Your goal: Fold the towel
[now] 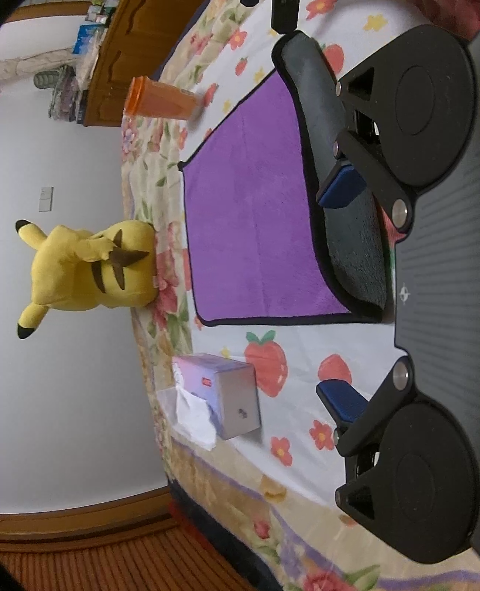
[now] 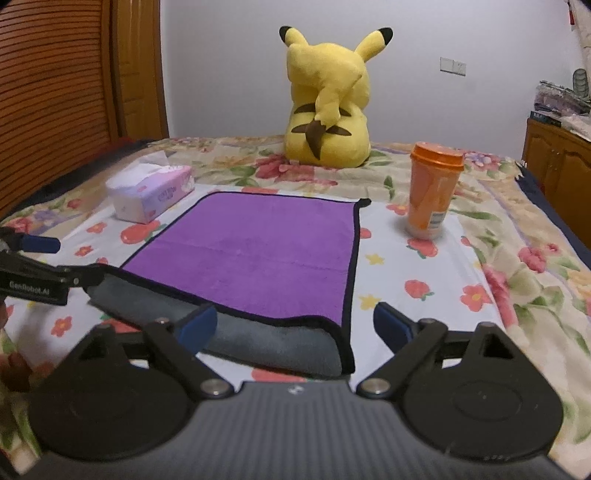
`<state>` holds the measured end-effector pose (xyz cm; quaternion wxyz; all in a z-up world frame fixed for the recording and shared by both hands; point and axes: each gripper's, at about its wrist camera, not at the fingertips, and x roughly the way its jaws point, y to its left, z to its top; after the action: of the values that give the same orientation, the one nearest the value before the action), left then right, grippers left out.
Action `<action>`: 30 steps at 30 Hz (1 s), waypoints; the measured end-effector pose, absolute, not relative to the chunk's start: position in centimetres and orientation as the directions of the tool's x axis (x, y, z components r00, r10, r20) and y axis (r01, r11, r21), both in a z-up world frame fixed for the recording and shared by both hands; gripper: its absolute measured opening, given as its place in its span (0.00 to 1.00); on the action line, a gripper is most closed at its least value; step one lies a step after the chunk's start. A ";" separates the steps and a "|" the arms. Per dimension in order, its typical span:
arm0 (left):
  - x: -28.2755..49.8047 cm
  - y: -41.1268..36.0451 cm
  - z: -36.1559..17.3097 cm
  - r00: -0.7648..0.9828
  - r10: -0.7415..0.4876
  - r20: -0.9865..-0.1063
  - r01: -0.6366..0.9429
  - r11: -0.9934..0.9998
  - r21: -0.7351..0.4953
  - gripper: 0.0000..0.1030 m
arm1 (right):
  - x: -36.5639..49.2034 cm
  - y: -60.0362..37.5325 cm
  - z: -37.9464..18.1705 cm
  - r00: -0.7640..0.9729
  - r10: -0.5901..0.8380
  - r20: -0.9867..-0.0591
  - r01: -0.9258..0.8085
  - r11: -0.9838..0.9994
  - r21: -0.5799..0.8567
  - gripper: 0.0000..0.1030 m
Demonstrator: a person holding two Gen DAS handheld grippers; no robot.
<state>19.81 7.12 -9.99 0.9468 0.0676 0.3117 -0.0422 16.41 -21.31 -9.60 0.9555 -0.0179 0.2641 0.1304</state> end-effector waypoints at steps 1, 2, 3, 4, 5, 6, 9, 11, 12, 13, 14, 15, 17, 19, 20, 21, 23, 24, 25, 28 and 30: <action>20.1 7.3 -10.2 0.797 -0.042 -0.602 0.123 0.988 0.095 0.99 | 16.7 -21.2 -9.8 0.823 0.239 -0.514 -0.259 0.965 0.034 0.88; 20.2 7.4 -10.3 0.795 -0.044 -0.605 0.124 0.988 0.092 0.99 | 17.0 -21.2 -9.9 0.820 0.239 -0.520 -0.260 0.965 0.033 0.88; 20.5 7.5 -10.5 0.794 -0.044 -0.606 0.125 0.988 0.093 0.99 | 17.2 -21.1 -10.1 0.816 0.238 -0.526 -0.260 0.965 0.032 0.88; 20.6 7.7 -10.6 0.795 -0.043 -0.606 0.125 0.988 0.094 0.98 | 17.5 -21.1 -10.3 0.812 0.238 -0.533 -0.261 0.965 0.033 0.87; 20.8 7.8 -10.7 0.794 -0.042 -0.606 0.124 0.988 0.093 0.97 | 17.8 -21.0 -10.5 0.808 0.238 -0.539 -0.262 0.965 0.033 0.87; 21.1 8.1 -10.8 0.792 -0.042 -0.610 0.119 0.989 0.088 0.96 | 18.1 -20.9 -10.6 0.805 0.235 -0.545 -0.261 0.965 0.031 0.86; 21.6 8.8 -11.1 0.778 -0.059 -0.625 0.123 0.991 0.060 0.81 | 18.8 -20.8 -11.0 0.794 0.233 -0.561 -0.259 0.965 0.034 0.85; 21.9 9.1 -11.2 0.773 -0.067 -0.630 0.131 0.990 0.055 0.76 | 19.2 -20.7 -11.1 0.788 0.234 -0.569 -0.258 0.965 0.040 0.82; 22.0 9.2 -11.3 0.773 -0.069 -0.630 0.136 0.989 0.057 0.75 | 19.4 -20.7 -11.2 0.784 0.237 -0.573 -0.260 0.965 0.043 0.77; 22.0 9.3 -11.3 0.771 -0.073 -0.632 0.139 0.989 0.055 0.70 | 19.7 -20.7 -11.2 0.780 0.239 -0.578 -0.262 0.964 0.044 0.75; 22.1 9.4 -11.4 0.767 -0.080 -0.636 0.142 0.989 0.048 0.66 | 19.9 -20.7 -11.3 0.776 0.239 -0.584 -0.262 0.964 0.046 0.72; 22.1 9.5 -11.4 0.763 -0.090 -0.640 0.150 0.988 0.039 0.64 | 20.0 -20.7 -11.4 0.771 0.240 -0.590 -0.261 0.964 0.051 0.71; 22.1 9.6 -11.4 0.758 -0.101 -0.645 0.157 0.987 0.030 0.56 | 20.5 -20.8 -11.6 0.759 0.246 -0.602 -0.260 0.963 0.064 0.68; 22.1 9.7 -11.5 0.747 -0.120 -0.654 0.166 0.986 0.009 0.51 | 20.9 -21.1 -11.8 0.743 0.256 -0.618 -0.258 0.962 0.088 0.67; 22.1 9.6 -11.6 0.740 -0.130 -0.660 0.172 0.985 -0.001 0.47 | 21.0 -21.2 -11.9 0.733 0.262 -0.628 -0.257 0.961 0.101 0.67; 22.1 9.6 -11.7 0.732 -0.138 -0.667 0.178 0.984 -0.008 0.45 | 21.1 -21.3 -12.0 0.726 0.265 -0.635 -0.255 0.961 0.109 0.66; 22.1 9.4 -11.8 0.723 -0.151 -0.674 0.190 0.982 -0.017 0.33 | 21.1 -21.4 -12.2 0.718 0.265 -0.644 -0.253 0.961 0.114 0.65; 22.1 9.4 -11.8 0.720 -0.160 -0.675 0.196 0.980 -0.023 0.30 | 21.1 -21.5 -12.3 0.713 0.266 -0.649 -0.251 0.961 0.118 0.62; 22.0 9.4 -11.8 0.717 -0.166 -0.677 0.199 0.980 -0.029 0.27 | 21.1 -21.7 -12.3 0.709 0.267 -0.653 -0.247 0.961 0.125 0.61; 22.1 9.5 -12.0 0.711 -0.168 -0.682 0.195 0.980 -0.038 0.22 | 21.2 -22.1 -12.5 0.695 0.271 -0.665 -0.232 0.961 0.149 0.54; 22.2 9.5 -12.1 0.705 -0.166 -0.689 0.191 0.981 -0.041 0.21 | 21.2 -22.3 -12.5 0.690 0.271 -0.671 -0.224 0.962 0.159 0.50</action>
<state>22.20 9.55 -12.12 0.9233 0.0165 0.3715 -0.0966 21.21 -22.34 -12.54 0.9186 0.0321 0.3700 0.1347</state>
